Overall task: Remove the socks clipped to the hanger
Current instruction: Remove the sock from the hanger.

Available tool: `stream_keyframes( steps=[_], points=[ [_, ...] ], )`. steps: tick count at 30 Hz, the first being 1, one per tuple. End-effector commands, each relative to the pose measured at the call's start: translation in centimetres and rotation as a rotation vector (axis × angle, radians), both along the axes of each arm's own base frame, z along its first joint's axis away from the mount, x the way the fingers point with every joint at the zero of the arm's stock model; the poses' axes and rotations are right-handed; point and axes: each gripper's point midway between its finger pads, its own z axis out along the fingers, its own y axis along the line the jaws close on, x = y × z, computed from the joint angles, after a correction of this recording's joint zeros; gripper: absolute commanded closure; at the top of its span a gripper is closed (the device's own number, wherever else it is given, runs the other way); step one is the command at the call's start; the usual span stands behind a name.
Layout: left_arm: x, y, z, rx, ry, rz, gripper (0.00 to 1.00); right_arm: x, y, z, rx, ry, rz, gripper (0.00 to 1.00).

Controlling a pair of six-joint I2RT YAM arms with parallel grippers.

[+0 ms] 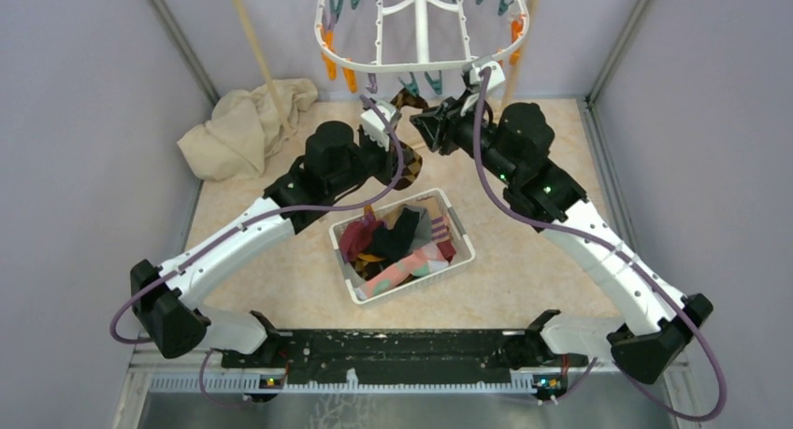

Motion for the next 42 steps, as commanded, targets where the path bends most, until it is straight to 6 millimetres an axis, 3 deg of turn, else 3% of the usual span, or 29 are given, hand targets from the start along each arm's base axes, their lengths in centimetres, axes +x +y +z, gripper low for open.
stream_keyframes(
  steps=[1,8,17,23,34,42],
  points=[
    [-0.5,-0.5,1.6,0.003,-0.035,-0.011,1.00,1.2,0.3,4.7,0.041,-0.114,-0.056,0.63],
    [-1.5,-0.5,2.0,0.009,-0.040,-0.024,1.00,3.6,1.5,5.0,-0.001,-0.134,-0.091,0.45],
    [-2.5,-0.2,2.9,0.007,-0.048,-0.044,1.00,5.0,2.7,4.0,-0.016,-0.108,-0.092,0.44],
    [-2.3,1.9,3.3,0.072,-0.072,0.016,1.00,5.6,3.7,3.6,-0.008,-0.094,-0.070,0.39],
    [-3.1,4.2,3.8,0.118,-0.065,0.062,1.00,6.5,3.7,4.4,-0.005,-0.109,-0.082,0.36],
    [-3.6,5.0,5.7,0.096,-0.081,0.071,0.99,7.2,3.4,4.3,0.029,-0.080,-0.039,0.35]
  ],
)
